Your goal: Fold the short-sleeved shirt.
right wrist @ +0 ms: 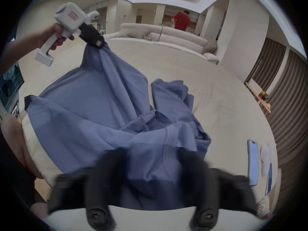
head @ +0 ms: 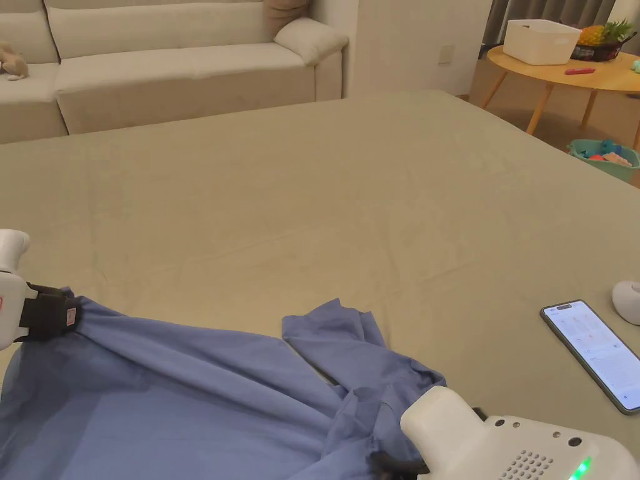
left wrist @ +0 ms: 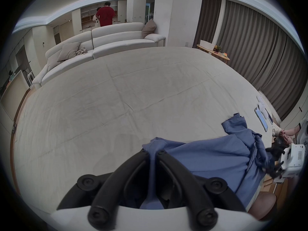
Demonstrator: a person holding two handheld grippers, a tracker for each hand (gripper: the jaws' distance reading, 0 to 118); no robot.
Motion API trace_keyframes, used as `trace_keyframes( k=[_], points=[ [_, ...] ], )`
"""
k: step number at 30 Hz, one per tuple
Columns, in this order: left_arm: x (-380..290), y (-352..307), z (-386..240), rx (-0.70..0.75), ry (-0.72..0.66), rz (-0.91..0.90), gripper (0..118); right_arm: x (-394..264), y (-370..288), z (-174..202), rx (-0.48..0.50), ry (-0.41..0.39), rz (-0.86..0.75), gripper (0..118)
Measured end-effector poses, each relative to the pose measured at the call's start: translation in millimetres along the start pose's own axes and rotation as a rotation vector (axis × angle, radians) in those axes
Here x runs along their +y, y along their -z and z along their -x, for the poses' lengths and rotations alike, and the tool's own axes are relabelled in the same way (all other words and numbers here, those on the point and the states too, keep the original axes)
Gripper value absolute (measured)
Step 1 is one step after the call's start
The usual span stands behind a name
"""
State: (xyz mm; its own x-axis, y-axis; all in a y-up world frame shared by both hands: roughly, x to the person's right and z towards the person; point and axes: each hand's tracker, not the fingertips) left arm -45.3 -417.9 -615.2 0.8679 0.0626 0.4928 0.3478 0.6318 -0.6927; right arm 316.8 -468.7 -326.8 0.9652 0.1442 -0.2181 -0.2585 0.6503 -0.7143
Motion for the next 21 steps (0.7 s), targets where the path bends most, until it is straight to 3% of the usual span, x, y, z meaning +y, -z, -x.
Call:
trace_keyframes(
  k=[2,4,11,21],
  points=[
    [-3.4,-3.1,-6.7,-0.002,0.001,0.0,3,-6.1,0.4,-7.4,0.008,0.112,-0.003,9],
    [-5.7,-3.7,-5.0,-0.007,-0.007,-0.002,3,-9.1,-4.8,-13.4,0.078,0.12,0.0,9],
    [-11.7,-27.2,15.8,-0.028,-0.089,-0.065,3,-12.5,-60.1,-40.4,0.063,0.256,-0.208,9],
    [-41.3,-210.9,61.6,0.05,-0.21,-0.318,3,11.9,-187.0,-78.3,0.031,0.277,-0.515,9]
  ],
)
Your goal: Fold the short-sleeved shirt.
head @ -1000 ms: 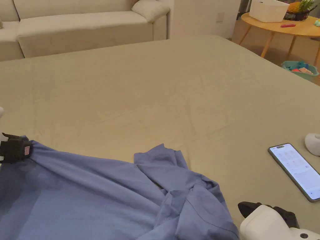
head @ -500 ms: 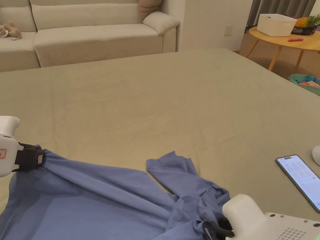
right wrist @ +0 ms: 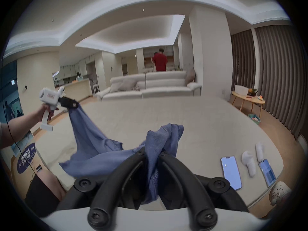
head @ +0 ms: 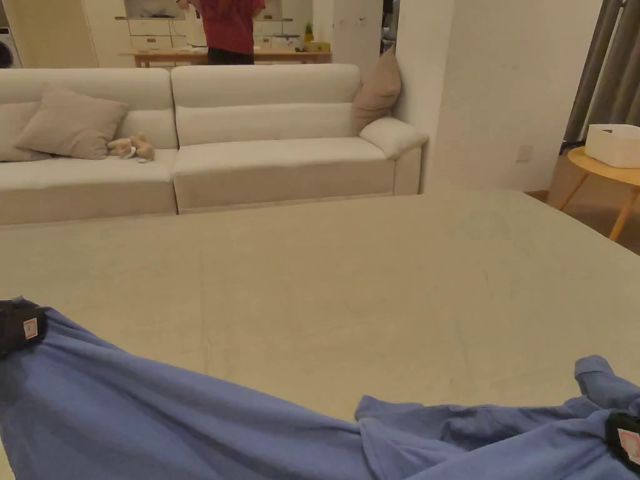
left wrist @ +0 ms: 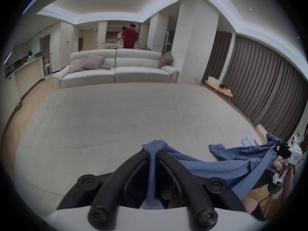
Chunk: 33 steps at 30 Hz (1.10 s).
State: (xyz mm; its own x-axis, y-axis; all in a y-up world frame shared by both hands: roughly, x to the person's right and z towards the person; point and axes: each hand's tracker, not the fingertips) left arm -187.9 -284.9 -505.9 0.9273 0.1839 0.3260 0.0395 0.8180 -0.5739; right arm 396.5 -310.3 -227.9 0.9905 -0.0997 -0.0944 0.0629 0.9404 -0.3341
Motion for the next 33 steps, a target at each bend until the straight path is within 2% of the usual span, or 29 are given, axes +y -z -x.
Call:
trace_keyframes(
  k=[3,7,11,17,25,33],
  points=[
    [5.9,-59.7,11.9,0.014,-0.021,-0.055,3,23.1,-12.4,-6.0,-0.002,-0.02,-0.027,9],
    [6.1,-124.4,16.1,0.03,-0.052,-0.116,3,49.5,-24.7,-7.4,0.045,-0.021,-0.107,9],
    [-0.4,-177.9,24.0,0.019,-0.083,-0.167,3,64.0,-40.6,-4.3,0.095,0.016,-0.154,9],
    [-13.8,-234.5,17.8,0.038,-0.058,-0.214,3,79.3,-65.4,17.4,0.12,-0.044,-0.17,9],
    [13.2,-242.3,28.7,0.072,-0.067,-0.233,3,140.7,-23.3,24.2,0.134,-0.111,-0.144,9],
    [86.6,-179.0,37.7,0.151,-0.074,-0.238,3,230.8,105.5,25.0,0.101,-0.167,-0.111,9]
  ],
)
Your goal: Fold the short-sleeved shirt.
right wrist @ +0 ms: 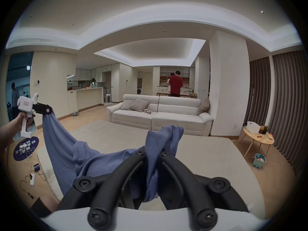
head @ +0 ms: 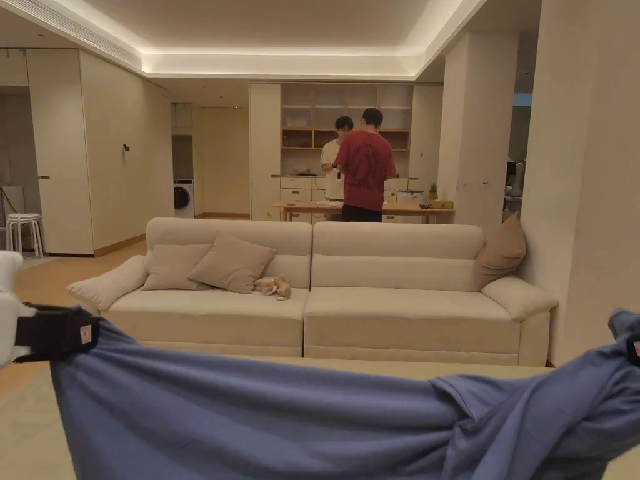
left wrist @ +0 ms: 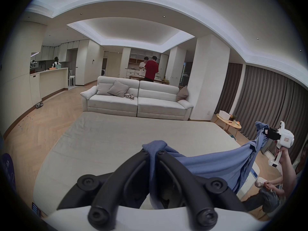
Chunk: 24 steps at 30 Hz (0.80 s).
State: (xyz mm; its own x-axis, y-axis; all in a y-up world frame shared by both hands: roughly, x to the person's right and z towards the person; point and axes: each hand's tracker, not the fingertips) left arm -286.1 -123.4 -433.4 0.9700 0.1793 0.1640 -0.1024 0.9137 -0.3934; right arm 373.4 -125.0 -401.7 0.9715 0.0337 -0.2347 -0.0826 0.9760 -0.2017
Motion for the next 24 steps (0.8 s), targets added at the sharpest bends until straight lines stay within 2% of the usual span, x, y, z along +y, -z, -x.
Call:
trace_keyframes(
  k=[3,5,8,11,12,15,19,22,24],
  points=[
    [24.1,44.9,2.2,0.035,-0.008,-0.008,3,23.7,59.0,-5.6,-0.02,-0.016,-0.002,9],
    [37.4,72.7,-4.2,0.067,0.003,-0.016,3,36.7,100.9,-9.5,-0.046,-0.063,0.006,9],
    [57.3,117.6,0.6,0.091,0.009,-0.053,3,50.2,157.1,-16.6,-0.068,-0.085,-0.01,9],
    [72.4,156.5,2.5,0.111,-0.012,-0.087,3,58.7,200.7,-31.8,-0.093,-0.063,-0.037,9],
    [85.9,181.2,33.8,0.114,-0.01,-0.082,3,60.7,214.5,-34.7,-0.105,-0.057,-0.047,9],
    [85.4,218.5,36.7,0.142,0.045,-0.076,3,56.2,259.8,-46.7,-0.107,-0.028,-0.04,9],
    [56.3,264.9,45.5,0.145,0.037,-0.07,3,15.9,304.8,-49.5,-0.121,-0.068,0.008,9],
    [11.7,291.6,45.5,0.142,-0.002,-0.028,3,-33.4,329.7,-56.5,-0.102,-0.004,0.078,9],
    [-18.6,301.4,41.6,0.123,-0.002,0.021,3,-69.4,335.9,-57.8,-0.109,0.001,0.117,9]
  ],
)
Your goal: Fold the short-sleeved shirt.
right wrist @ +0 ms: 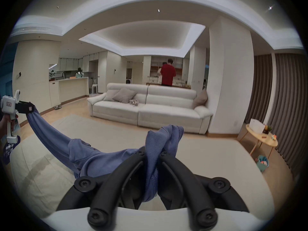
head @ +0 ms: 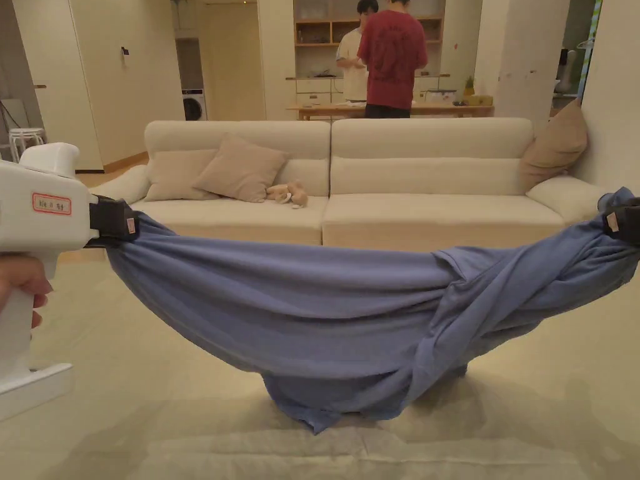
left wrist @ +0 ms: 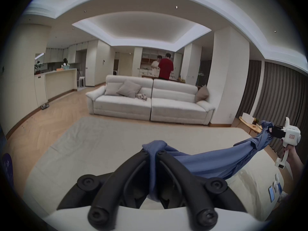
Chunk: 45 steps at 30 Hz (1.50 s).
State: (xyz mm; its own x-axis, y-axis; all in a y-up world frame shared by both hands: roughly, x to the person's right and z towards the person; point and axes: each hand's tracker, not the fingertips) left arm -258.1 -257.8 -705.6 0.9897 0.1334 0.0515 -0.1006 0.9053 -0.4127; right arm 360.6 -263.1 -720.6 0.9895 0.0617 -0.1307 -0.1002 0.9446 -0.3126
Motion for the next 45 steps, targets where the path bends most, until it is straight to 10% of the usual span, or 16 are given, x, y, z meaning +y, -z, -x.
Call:
trace_keyframes(
  k=[17,30,41,45],
  points=[
    [-202.2,-103.2,26.0,-0.116,-0.123,0.228,3,-230.6,-169.1,-5.6,0.09,0.127,0.175,9],
    [-334.2,-266.6,16.3,-0.174,-0.164,0.368,3,-319.7,-372.2,10.5,0.148,0.048,0.218,9],
    [-387.9,-265.6,16.4,-0.147,-0.07,0.449,5,-375.8,-384.6,19.6,0.094,0.085,0.271,10],
    [-402.8,-266.4,17.2,-0.148,-0.08,0.39,37,-391.5,-375.9,20.7,0.015,0.076,0.285,67]
  ],
)
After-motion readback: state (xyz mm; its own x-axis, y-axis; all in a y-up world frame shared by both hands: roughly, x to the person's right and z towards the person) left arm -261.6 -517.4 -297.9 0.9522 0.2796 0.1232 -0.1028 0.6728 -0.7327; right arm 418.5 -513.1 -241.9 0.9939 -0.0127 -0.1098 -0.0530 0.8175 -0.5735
